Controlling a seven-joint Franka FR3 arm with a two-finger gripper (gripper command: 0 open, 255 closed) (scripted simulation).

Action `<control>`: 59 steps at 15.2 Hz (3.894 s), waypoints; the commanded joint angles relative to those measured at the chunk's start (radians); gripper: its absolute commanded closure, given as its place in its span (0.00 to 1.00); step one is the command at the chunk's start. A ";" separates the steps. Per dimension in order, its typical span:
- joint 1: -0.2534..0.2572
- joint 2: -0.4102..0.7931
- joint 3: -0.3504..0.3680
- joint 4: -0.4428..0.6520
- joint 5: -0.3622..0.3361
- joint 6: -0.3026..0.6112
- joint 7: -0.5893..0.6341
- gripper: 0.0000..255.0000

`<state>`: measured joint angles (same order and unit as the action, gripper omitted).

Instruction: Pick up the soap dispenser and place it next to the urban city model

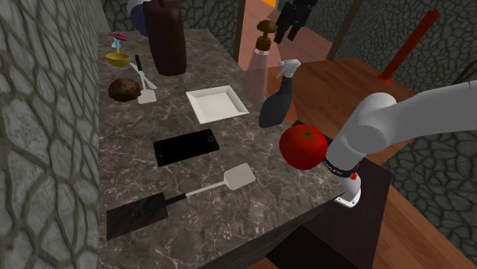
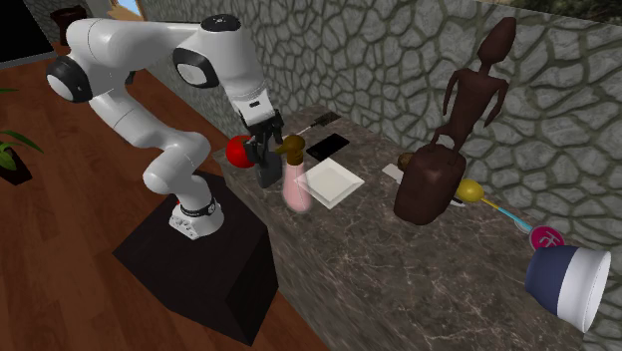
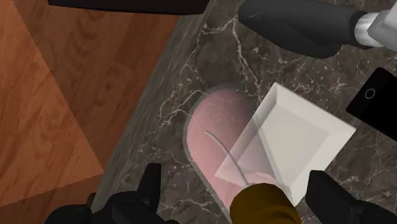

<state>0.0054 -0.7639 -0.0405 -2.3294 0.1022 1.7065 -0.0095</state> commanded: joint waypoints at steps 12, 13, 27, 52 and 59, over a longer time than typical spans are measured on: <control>0.127 0.249 0.000 0.323 -0.070 -0.153 -0.298 0.00; 0.127 0.246 0.000 0.307 -0.070 -0.140 -0.298 0.00; 0.127 0.237 0.001 0.264 -0.069 -0.106 -0.298 1.00; 0.149 0.318 0.057 0.547 -0.046 -0.305 -0.215 1.00; 0.195 0.347 0.191 0.577 -0.004 -0.293 -0.037 1.00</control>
<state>0.1946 -0.4327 0.1314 -1.7776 0.0933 1.4200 -0.0740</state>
